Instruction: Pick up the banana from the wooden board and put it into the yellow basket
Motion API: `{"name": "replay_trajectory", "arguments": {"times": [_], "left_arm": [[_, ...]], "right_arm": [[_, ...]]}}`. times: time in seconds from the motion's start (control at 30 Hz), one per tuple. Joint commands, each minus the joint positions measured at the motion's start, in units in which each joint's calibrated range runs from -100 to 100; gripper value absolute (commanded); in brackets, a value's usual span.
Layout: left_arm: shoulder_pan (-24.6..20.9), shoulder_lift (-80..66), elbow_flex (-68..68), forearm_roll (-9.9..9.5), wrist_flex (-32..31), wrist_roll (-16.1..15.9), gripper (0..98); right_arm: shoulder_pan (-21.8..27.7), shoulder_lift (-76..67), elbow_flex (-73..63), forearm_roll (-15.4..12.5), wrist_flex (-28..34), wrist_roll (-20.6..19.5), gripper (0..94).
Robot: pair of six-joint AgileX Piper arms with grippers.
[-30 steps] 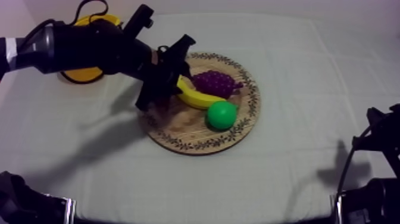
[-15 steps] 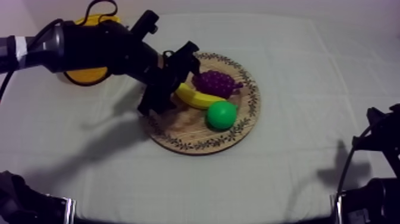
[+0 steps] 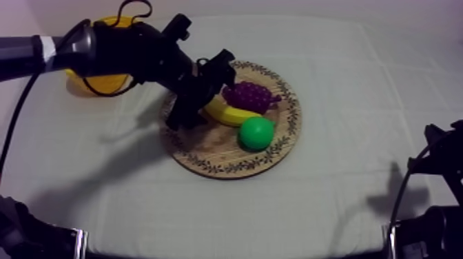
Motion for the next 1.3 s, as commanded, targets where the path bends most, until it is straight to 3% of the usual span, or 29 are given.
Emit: {"name": "replay_trajectory", "arguments": {"times": [0.0,1.27], "left_arm": [[-0.14,1.13,-0.86,0.23,0.25,-0.22,76.2],[-1.02,14.35,-7.06,2.86,-1.32,-2.25,67.1]], "right_arm": [[0.0,-0.01,0.05,-0.03,-0.02,-0.03,0.4],[0.0,-0.01,0.05,-0.03,-0.02,-0.03,0.4]]}}
